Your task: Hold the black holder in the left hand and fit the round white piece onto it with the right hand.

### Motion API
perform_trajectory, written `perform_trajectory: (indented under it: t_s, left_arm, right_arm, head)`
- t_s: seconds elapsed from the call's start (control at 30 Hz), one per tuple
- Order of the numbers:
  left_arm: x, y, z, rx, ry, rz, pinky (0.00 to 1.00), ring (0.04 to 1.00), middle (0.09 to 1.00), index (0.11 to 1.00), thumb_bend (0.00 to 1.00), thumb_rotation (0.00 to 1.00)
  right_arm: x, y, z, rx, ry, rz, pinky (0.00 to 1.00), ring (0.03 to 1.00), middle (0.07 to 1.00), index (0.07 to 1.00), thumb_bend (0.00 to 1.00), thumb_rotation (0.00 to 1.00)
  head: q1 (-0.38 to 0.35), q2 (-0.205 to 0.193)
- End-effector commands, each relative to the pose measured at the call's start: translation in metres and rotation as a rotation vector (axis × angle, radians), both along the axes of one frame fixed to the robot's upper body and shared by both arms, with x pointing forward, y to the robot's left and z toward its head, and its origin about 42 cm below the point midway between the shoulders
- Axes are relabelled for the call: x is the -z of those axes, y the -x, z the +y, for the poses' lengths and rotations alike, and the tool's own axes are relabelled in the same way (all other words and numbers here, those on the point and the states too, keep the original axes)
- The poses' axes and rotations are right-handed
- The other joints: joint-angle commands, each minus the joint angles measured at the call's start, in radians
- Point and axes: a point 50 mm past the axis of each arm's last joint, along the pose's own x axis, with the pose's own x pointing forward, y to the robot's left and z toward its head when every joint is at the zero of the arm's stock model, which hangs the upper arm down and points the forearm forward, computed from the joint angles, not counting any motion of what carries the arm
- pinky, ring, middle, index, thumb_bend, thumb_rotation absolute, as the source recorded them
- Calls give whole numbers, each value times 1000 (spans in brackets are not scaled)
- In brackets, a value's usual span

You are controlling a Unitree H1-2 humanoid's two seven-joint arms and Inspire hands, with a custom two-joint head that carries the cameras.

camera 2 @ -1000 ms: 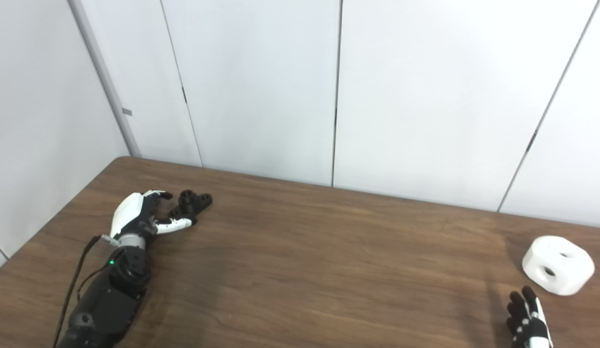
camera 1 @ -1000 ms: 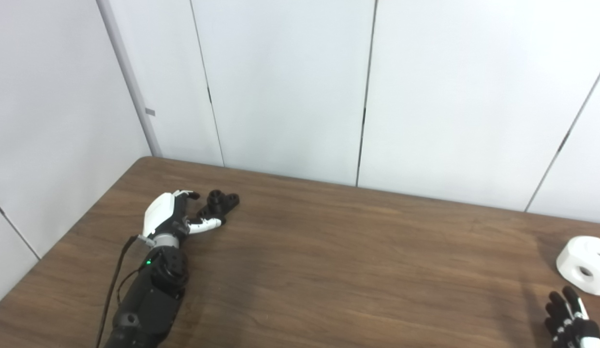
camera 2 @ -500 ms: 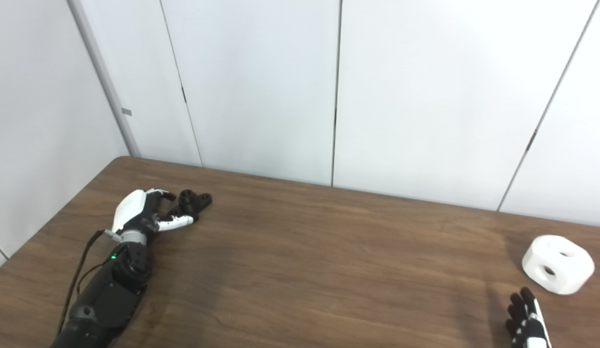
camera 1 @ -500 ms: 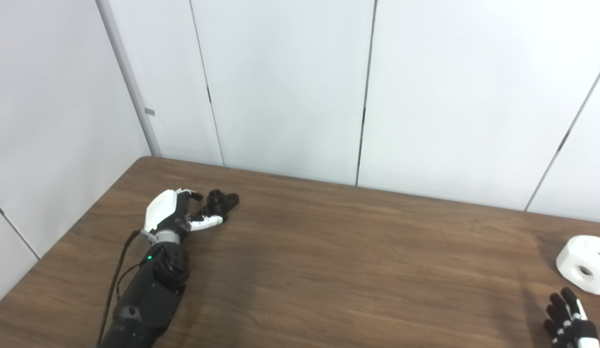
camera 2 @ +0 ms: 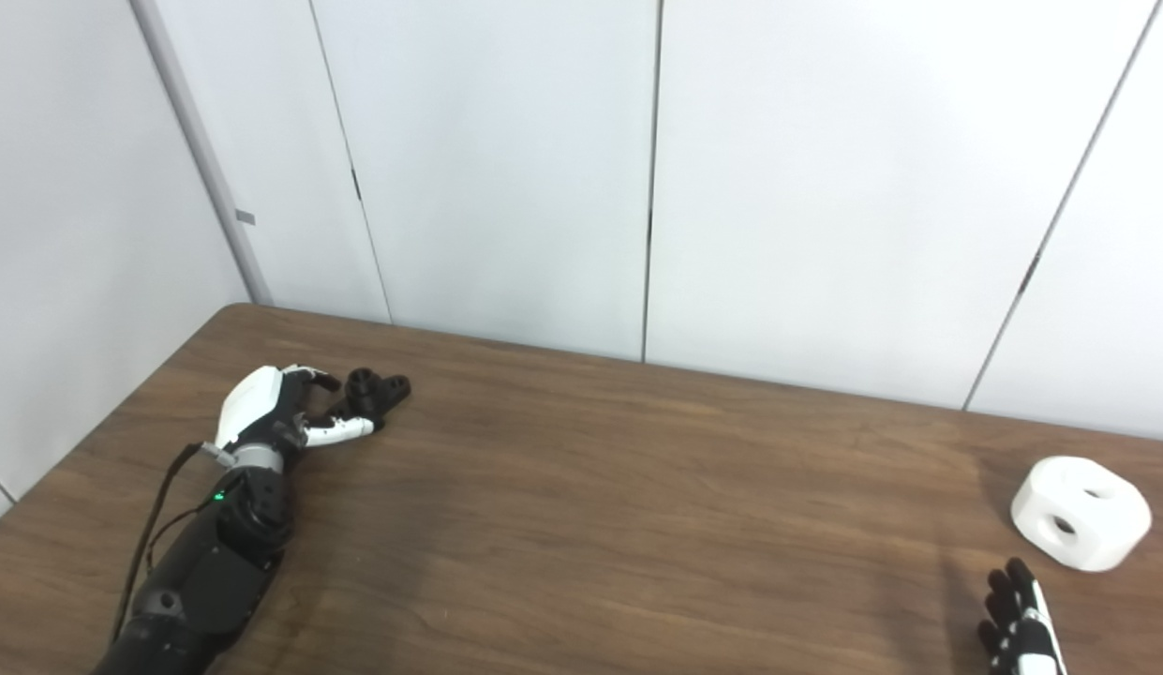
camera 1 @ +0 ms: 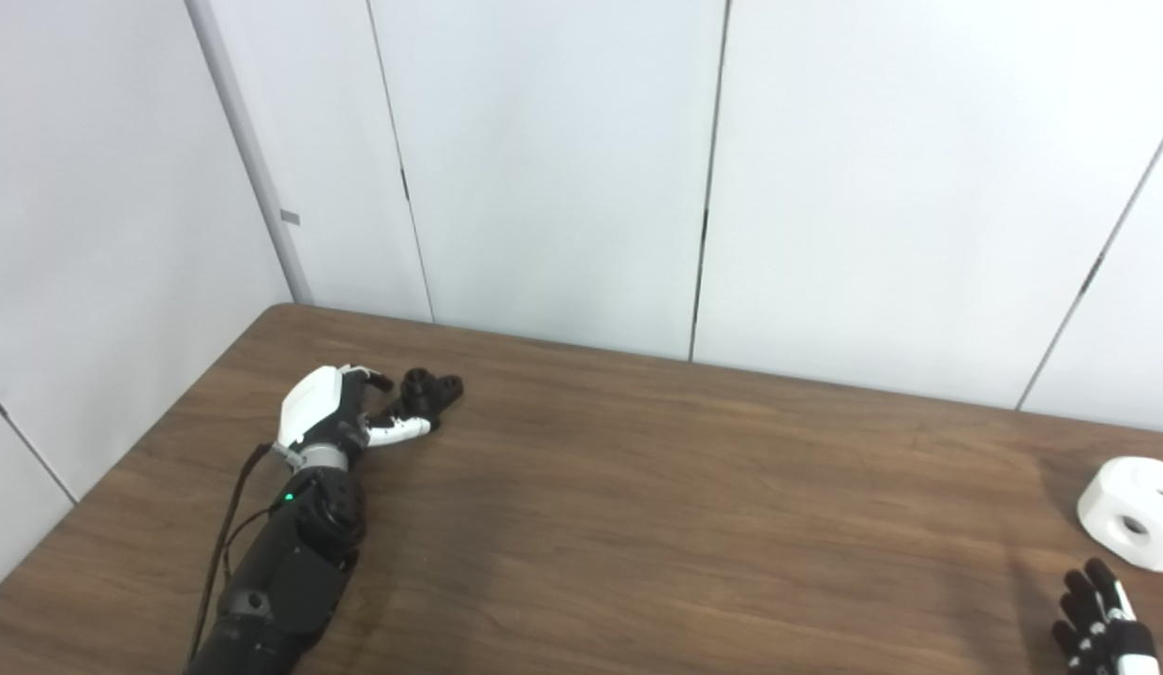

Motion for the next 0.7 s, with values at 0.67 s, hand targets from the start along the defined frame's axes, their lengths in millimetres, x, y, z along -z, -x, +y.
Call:
perform_trajectory:
  t_s: [0.67]
  left_arm:
    - [-18,-5,7,31,-48,-56,924,932,814,486,519,43]
  right_arm:
    - [-16,-1,4,-10,-1,-59,1000,992,980,1000,500,1000]
  head:
    - [-11,14]
